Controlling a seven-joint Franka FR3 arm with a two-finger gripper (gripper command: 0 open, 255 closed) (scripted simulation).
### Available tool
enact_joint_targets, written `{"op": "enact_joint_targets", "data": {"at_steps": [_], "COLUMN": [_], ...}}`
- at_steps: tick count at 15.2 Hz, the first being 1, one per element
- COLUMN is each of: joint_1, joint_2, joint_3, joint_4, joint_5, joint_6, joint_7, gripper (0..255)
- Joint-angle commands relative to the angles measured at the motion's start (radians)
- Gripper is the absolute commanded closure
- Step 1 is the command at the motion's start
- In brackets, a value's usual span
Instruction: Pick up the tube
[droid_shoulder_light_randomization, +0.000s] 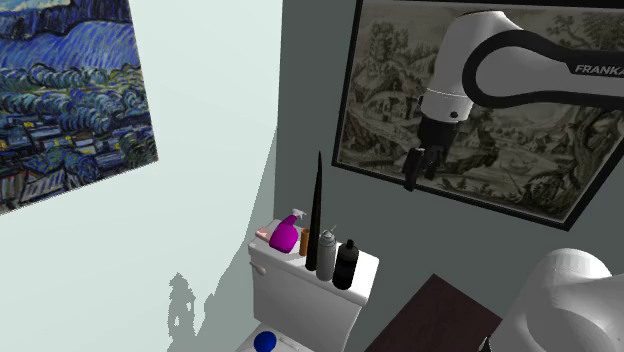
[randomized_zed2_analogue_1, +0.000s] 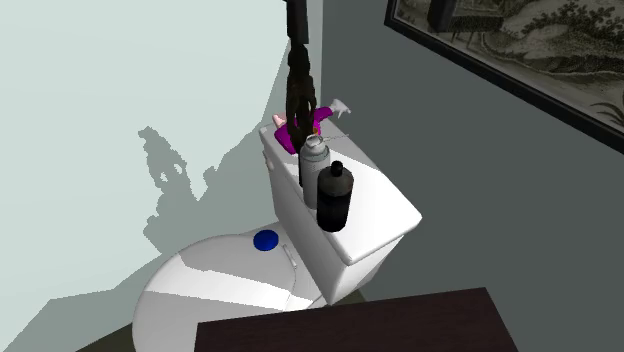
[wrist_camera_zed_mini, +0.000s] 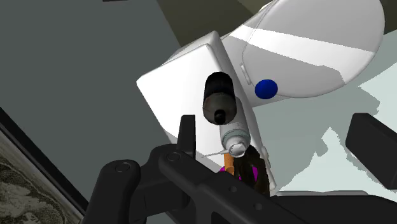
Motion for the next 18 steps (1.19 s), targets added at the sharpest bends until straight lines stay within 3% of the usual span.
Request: {"op": "enact_joint_targets", "data": {"at_steps": [1,10,16,18], "joint_1": [0.0,0.02,0.001,-0.002], "joint_2": [0.0,-0.14,-0.039,-0.018], "joint_3": [0.0,-0.04,-0.081,-0.082], "joint_4": [0.0,-0.437,-0.643,-0.651], "joint_5": [0.0,-0.053,-0.11,-0.113], "joint_6": [0.0,0.507,0.956,0.993], "joint_7": [0.0,-0.096,-0.161,-0.16], "gripper": [0,0,0,0]}}
